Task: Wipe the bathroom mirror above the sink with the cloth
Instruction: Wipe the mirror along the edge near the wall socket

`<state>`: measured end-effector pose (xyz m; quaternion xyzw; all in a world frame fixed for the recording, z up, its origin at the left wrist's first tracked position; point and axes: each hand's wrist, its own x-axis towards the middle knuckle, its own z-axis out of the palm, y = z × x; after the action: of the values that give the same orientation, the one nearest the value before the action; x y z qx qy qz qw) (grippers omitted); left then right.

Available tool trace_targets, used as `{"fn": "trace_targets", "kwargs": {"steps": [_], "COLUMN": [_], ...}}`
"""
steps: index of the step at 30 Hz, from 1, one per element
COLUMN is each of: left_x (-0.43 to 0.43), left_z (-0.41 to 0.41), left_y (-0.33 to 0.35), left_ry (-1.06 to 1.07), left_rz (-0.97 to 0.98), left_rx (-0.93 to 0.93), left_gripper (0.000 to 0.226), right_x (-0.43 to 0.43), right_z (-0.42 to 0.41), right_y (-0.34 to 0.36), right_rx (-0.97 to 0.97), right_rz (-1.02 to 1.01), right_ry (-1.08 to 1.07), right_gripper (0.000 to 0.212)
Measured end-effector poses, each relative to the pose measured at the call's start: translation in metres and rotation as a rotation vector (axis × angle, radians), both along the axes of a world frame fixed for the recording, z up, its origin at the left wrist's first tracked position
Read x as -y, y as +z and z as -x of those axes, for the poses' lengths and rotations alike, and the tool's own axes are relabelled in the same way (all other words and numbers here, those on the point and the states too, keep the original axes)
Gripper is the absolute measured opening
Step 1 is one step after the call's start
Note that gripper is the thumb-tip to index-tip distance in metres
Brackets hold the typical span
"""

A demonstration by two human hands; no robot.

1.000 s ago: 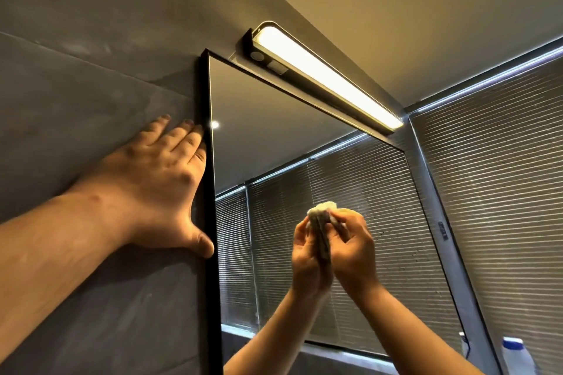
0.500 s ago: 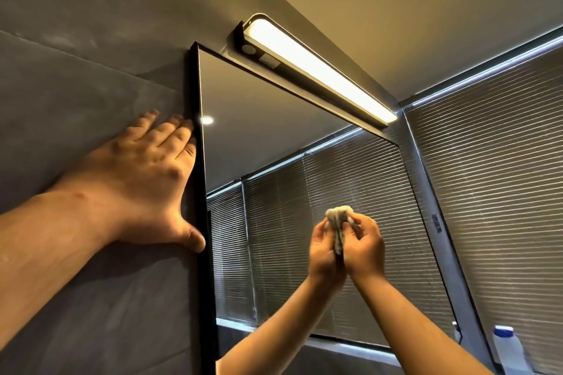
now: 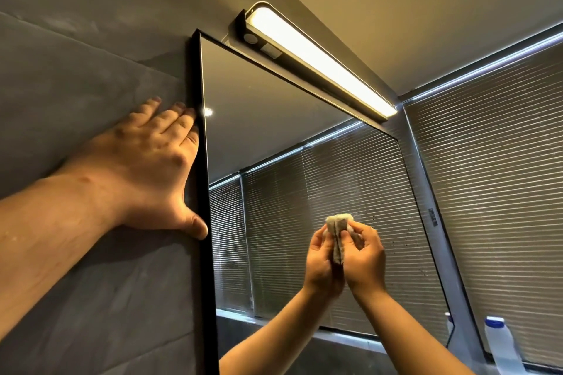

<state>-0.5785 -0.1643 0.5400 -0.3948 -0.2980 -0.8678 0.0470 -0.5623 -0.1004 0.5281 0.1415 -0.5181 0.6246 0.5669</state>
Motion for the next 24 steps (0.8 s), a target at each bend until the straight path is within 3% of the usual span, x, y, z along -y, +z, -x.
{"fn": "trace_targets", "kwargs": {"steps": [2,6,12,17,20,24], "left_x": [0.012,0.035,0.041,0.044,0.028,-0.003], "left_z": [-0.014,-0.031,-0.037,-0.039,-0.030,0.010], "left_y": [-0.008,-0.019,-0.004,0.028,0.049,0.070], "left_ry": [-0.011,-0.015,0.061,0.010,0.020,0.051], "left_rz": [-0.049,-0.190,-0.226,-0.210,-0.180,-0.070], "left_rx": [-0.047,-0.114,-0.241,-0.244,-0.226,-0.170], "left_gripper": [0.023,0.029,0.036,0.031,0.041,0.047], "right_x": [0.015,0.040,0.045,0.049,0.036,0.002], "right_z": [-0.020,-0.047,-0.048,-0.059,-0.043,-0.001], "right_y": [-0.007,-0.014,0.003,0.038,0.059,0.080], "right_rx": [-0.096,-0.306,-0.365,-0.385,-0.305,-0.034], "right_rz": [-0.048,-0.160,-0.183,-0.193,-0.136,-0.049], "right_ry": [-0.001,-0.031,-0.053,-0.024,-0.034,-0.061], "right_gripper": [0.038,0.027,0.027,0.038,0.034,0.009]}}
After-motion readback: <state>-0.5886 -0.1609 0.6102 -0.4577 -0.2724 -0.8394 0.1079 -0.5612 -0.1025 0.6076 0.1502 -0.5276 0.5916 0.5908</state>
